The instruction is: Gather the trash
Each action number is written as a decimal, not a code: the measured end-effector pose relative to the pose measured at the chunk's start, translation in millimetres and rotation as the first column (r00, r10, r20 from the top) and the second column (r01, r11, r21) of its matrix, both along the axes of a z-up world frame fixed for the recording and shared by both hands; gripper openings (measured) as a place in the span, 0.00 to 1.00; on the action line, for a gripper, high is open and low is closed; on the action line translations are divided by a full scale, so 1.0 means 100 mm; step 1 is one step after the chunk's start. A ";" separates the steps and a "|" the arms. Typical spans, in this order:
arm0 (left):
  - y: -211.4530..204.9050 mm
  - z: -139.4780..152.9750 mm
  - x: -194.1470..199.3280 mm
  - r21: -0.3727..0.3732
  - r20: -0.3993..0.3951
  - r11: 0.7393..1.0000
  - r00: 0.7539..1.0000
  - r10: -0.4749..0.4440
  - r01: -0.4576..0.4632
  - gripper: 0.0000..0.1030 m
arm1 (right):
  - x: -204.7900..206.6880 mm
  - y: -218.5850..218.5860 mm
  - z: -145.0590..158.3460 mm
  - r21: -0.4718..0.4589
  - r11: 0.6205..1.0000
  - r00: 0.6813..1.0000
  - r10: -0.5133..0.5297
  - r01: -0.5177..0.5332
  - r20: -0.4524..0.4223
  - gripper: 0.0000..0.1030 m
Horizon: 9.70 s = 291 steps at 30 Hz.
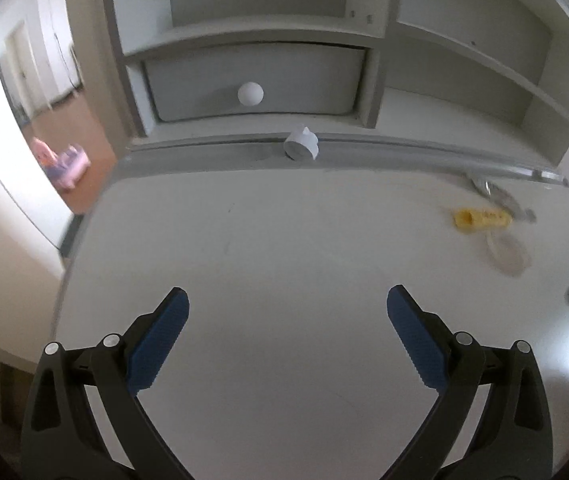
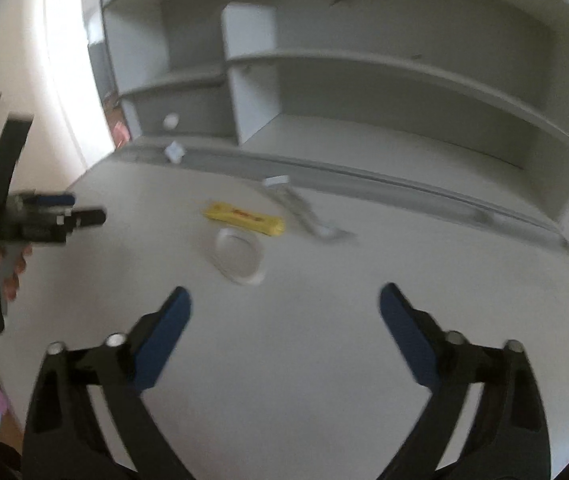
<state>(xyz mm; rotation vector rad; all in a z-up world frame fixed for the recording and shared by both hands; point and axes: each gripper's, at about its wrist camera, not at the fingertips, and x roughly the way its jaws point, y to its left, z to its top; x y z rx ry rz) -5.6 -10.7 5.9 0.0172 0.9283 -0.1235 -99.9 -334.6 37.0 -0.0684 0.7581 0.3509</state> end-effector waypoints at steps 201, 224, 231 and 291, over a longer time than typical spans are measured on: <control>-1.81 0.43 -0.29 -0.059 0.099 0.911 0.910 -0.402 0.409 0.13 | 0.00 -0.48 0.21 0.042 0.998 0.995 -0.040 0.044 -0.086 0.17; -5.72 -0.28 -3.70 -0.049 -0.037 0.278 0.277 -0.960 0.959 0.13 | -3.51 -4.38 -0.83 0.204 0.599 0.630 -0.705 0.775 -0.324 0.17; -6.37 -1.89 -3.38 -0.088 -0.354 0.435 0.380 -0.855 0.896 0.13 | -3.31 -4.63 -2.21 0.136 0.519 0.473 -0.599 0.844 -0.646 0.17; -2.01 0.45 -1.36 0.039 0.368 0.998 0.929 0.030 -0.048 0.94 | -1.03 -0.56 0.65 0.057 0.848 0.802 -0.518 0.526 0.299 0.93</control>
